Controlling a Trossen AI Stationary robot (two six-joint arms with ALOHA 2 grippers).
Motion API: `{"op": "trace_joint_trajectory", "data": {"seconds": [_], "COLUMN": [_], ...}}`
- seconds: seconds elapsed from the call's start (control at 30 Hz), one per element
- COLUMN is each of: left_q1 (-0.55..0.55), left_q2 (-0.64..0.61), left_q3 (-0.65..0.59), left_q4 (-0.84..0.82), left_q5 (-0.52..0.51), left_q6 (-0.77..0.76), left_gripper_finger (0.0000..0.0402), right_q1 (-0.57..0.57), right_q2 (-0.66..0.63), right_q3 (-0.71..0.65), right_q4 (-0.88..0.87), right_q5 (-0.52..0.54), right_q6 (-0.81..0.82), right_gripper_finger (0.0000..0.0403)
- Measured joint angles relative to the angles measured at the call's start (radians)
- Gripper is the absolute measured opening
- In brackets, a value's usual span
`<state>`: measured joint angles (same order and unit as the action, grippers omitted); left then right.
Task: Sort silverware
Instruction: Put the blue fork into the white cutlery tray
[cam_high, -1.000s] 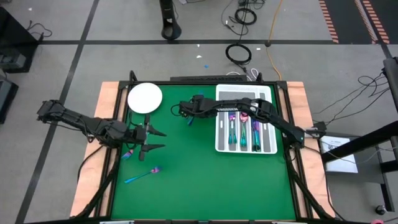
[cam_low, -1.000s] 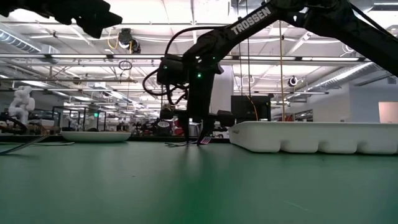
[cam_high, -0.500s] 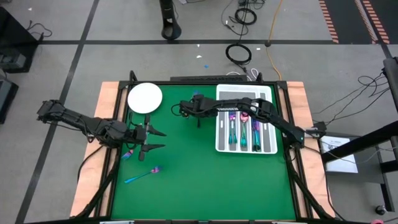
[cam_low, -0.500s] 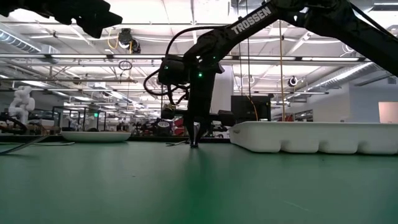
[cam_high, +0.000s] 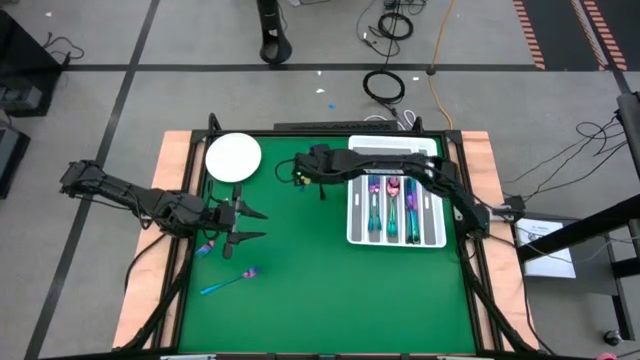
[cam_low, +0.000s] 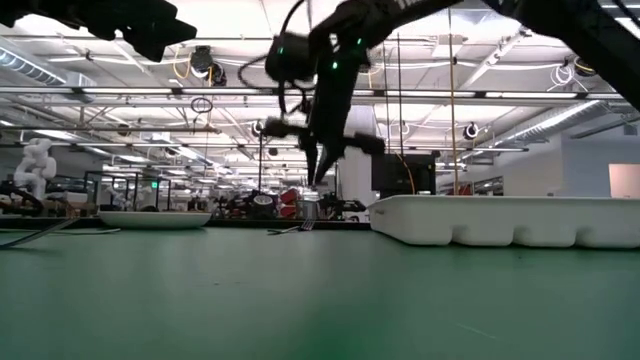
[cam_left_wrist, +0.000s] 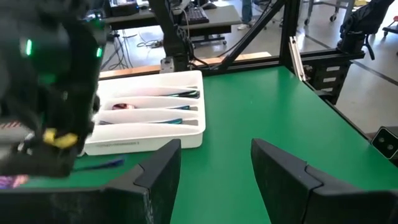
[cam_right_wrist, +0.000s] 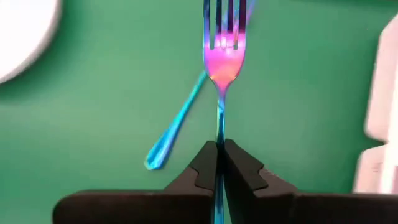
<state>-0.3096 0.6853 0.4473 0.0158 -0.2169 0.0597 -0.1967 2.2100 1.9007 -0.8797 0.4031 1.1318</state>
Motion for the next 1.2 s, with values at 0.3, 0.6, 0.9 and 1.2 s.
{"op": "trace_joint_trajectory", "data": {"seconds": [0.3, 0.6, 0.9, 1.2], "left_q1": [0.000, 0.000, -0.001, 0.000], "left_q2": [0.000, 0.000, 0.000, 0.000], "left_q3": [0.000, 0.000, 0.000, 0.000], "left_q4": [-0.002, -0.003, -0.016, 0.025], "left_q5": [0.000, 0.003, 0.005, 0.005], "left_q6": [-0.025, -0.029, -0.047, 0.042], "left_gripper_finger": [0.0198, 0.0198, 0.0198, 0.0198], "right_q1": [0.097, 0.170, 0.089, 0.080], "right_q2": [-0.184, -0.229, -0.385, -0.571], "right_q3": [0.003, -0.095, -0.490, -0.883], "right_q4": [-0.432, -0.636, -0.267, 0.140], "right_q5": [0.145, 0.137, 0.034, 0.040], "right_q6": [0.045, 0.248, 0.230, 0.330], "right_gripper_finger": [0.0004, 0.0004, 0.0004, 0.0004]}}
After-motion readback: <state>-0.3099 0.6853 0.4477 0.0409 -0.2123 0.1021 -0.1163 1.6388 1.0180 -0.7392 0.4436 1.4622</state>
